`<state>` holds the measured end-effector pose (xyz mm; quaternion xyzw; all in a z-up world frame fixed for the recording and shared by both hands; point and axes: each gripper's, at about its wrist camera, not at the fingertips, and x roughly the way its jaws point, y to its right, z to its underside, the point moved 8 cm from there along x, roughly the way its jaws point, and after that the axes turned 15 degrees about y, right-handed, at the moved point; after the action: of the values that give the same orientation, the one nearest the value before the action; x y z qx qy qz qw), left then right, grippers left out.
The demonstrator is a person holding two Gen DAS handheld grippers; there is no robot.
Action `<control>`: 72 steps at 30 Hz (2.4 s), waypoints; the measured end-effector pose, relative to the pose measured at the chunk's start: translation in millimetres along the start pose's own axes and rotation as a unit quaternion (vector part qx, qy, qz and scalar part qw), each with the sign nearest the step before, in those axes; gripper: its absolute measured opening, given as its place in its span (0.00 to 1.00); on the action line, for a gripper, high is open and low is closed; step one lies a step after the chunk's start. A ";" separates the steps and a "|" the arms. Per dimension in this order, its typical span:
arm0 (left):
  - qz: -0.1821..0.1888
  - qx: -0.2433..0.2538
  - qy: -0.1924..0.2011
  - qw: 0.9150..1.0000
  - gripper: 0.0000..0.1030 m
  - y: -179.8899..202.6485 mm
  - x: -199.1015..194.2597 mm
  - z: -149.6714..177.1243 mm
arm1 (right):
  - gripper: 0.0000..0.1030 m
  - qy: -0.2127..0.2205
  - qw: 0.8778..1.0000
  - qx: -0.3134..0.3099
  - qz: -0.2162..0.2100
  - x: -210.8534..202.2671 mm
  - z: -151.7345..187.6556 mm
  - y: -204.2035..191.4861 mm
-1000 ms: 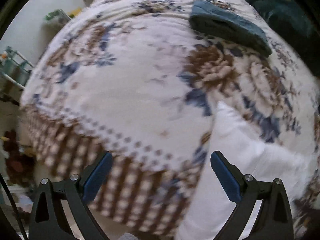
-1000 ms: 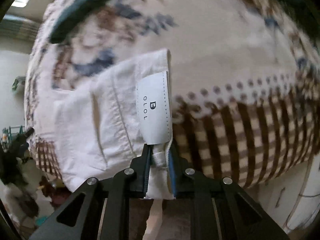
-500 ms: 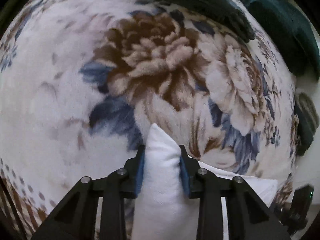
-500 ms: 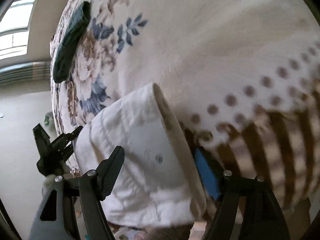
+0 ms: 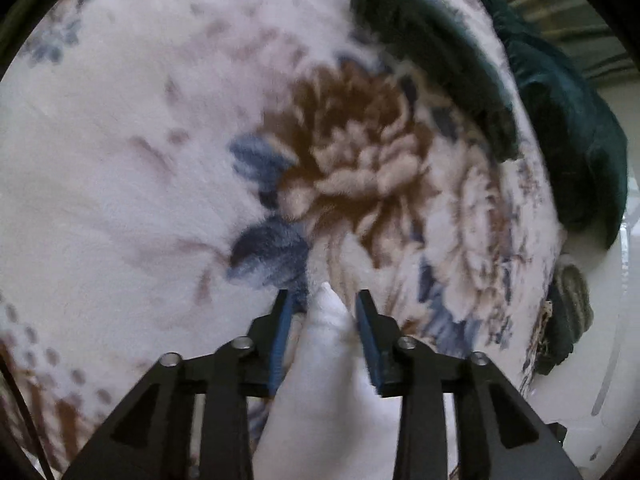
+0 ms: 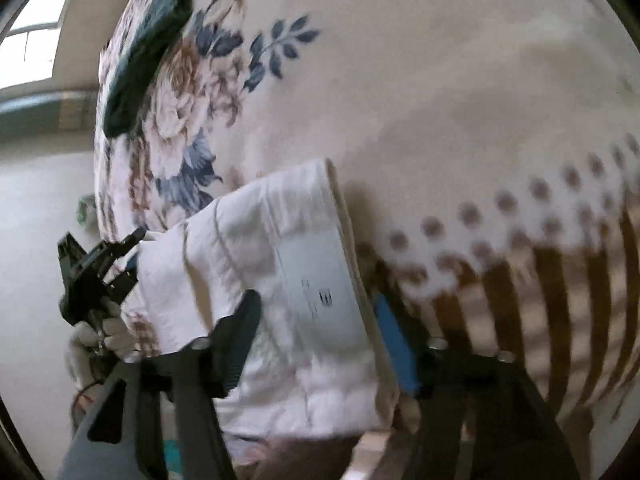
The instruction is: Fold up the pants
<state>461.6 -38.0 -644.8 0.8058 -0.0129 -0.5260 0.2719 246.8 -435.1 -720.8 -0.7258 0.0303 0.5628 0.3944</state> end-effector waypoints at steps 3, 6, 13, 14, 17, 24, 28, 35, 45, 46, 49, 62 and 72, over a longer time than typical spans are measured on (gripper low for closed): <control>-0.007 0.019 0.025 0.999 0.60 -1.0 -29.4 -2.4 | 0.73 -0.023 0.999 0.041 -0.003 -13.1 30.1 22.9; -0.006 0.050 0.018 0.999 0.60 2.0 -38.4 14.6 | 0.68 -0.068 0.993 0.096 0.007 2.1 71.7 45.9; -0.044 0.145 0.000 0.988 0.74 5.4 -15.3 59.9 | 0.24 0.006 0.996 0.081 0.036 -7.0 89.8 48.9; -0.051 0.152 0.002 0.987 0.74 6.1 -13.1 60.0 | 0.24 -0.009 0.996 0.078 0.040 1.3 95.1 51.8; -0.054 0.146 -0.004 0.988 0.74 5.5 -14.1 55.4 | 0.32 -0.020 0.996 0.084 0.019 5.1 92.7 47.6; 0.051 0.076 0.011 0.996 0.96 2.5 -48.5 59.9 | 0.78 -0.006 0.984 0.141 -0.110 -4.2 110.0 24.2; 0.060 0.064 -0.032 0.996 0.98 -10.3 -35.7 89.9 | 0.79 -0.035 0.972 0.170 -0.156 42.3 135.3 9.1; 0.056 0.080 -0.077 0.992 0.98 -14.9 -9.3 122.6 | 0.85 0.000 0.969 0.158 -0.193 63.4 126.4 -23.4; 0.066 0.078 -0.096 0.990 0.99 -20.3 -2.6 124.9 | 0.87 0.009 0.975 0.139 -0.171 89.9 110.8 -41.0; 0.066 0.075 -0.096 0.990 0.99 -21.9 -2.7 123.7 | 0.87 0.013 0.968 0.146 -0.202 85.4 107.1 -54.6; 0.075 0.057 -0.103 0.990 0.99 -25.7 0.7 121.9 | 0.86 0.021 0.964 0.121 -0.234 75.7 104.2 -72.2; 0.110 0.096 -0.078 0.986 0.40 -11.7 -23.1 117.7 | 0.38 0.038 0.984 0.096 -0.149 80.6 125.1 -70.0; 0.160 0.097 -0.069 0.980 0.21 12.8 -93.3 79.9 | 0.31 0.089 0.984 0.055 -0.142 11.3 118.7 -151.7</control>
<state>355.2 -54.2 -584.5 0.7777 -0.2107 -0.5262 0.2718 230.8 -254.4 -655.3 -0.7471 -0.0077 0.4320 0.5051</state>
